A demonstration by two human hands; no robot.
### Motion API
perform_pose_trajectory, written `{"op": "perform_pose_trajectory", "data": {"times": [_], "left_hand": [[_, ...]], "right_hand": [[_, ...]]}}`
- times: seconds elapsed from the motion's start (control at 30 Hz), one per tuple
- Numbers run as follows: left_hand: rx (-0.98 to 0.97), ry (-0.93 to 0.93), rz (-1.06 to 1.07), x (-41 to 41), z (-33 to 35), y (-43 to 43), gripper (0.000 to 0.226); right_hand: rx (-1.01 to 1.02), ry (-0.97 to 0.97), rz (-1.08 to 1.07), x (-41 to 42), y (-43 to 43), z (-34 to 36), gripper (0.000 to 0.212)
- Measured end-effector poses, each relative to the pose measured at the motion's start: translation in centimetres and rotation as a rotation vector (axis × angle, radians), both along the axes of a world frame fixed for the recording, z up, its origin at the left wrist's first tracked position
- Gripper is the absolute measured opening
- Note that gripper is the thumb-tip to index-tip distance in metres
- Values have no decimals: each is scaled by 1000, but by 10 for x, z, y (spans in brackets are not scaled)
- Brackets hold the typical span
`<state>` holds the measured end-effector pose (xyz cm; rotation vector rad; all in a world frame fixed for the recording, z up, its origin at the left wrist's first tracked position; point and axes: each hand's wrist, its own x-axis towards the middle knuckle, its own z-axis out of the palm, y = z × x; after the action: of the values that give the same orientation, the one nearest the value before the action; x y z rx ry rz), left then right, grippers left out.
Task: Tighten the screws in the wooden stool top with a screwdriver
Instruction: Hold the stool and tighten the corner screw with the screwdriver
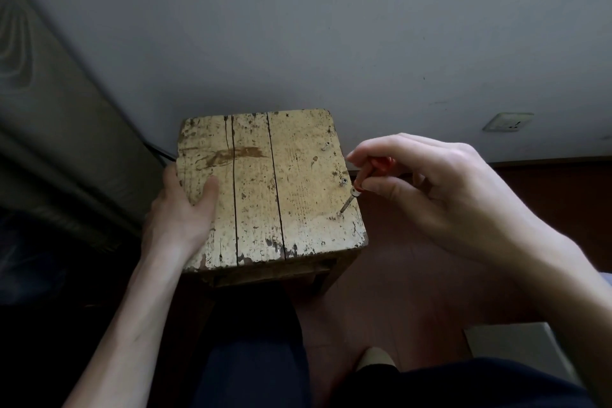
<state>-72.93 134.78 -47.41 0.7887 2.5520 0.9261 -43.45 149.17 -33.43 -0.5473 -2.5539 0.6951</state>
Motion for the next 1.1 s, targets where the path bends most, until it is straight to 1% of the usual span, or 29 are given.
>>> {"op": "perform_pose_trajectory", "data": {"times": [0.13, 0.3, 0.4, 0.5, 0.57, 0.67, 0.73, 0.9, 1.1], "left_hand": [[-9, -2, -5, 1, 2, 0, 76], [-7, 3, -7, 2, 4, 0, 74], [-4, -1, -9, 2, 3, 0, 73], [-5, 2, -9, 1, 3, 0, 71], [1, -2, -11, 1, 3, 0, 71], [-12, -4, -9, 1, 3, 0, 75], [-19, -6, -5, 1, 3, 0, 78], [-25, -11, 0, 1, 4, 0, 81], [-29, -10, -2, 2, 4, -1, 82]], "right_hand": [[34, 28, -80, -3, -3, -2, 20], [88, 46, -213, -10, -7, -6, 39], [105, 57, -248, -12, -7, -6, 39], [122, 52, -216, -11, -7, -6, 30], [69, 38, -158, -8, -6, -4, 27], [-37, -38, -33, -1, -3, 0, 35], [-56, -80, 22, 1, -2, 1, 40], [-92, -60, 18, -2, -2, -1, 37], [-12, 25, -69, -7, -2, -5, 25]]}}
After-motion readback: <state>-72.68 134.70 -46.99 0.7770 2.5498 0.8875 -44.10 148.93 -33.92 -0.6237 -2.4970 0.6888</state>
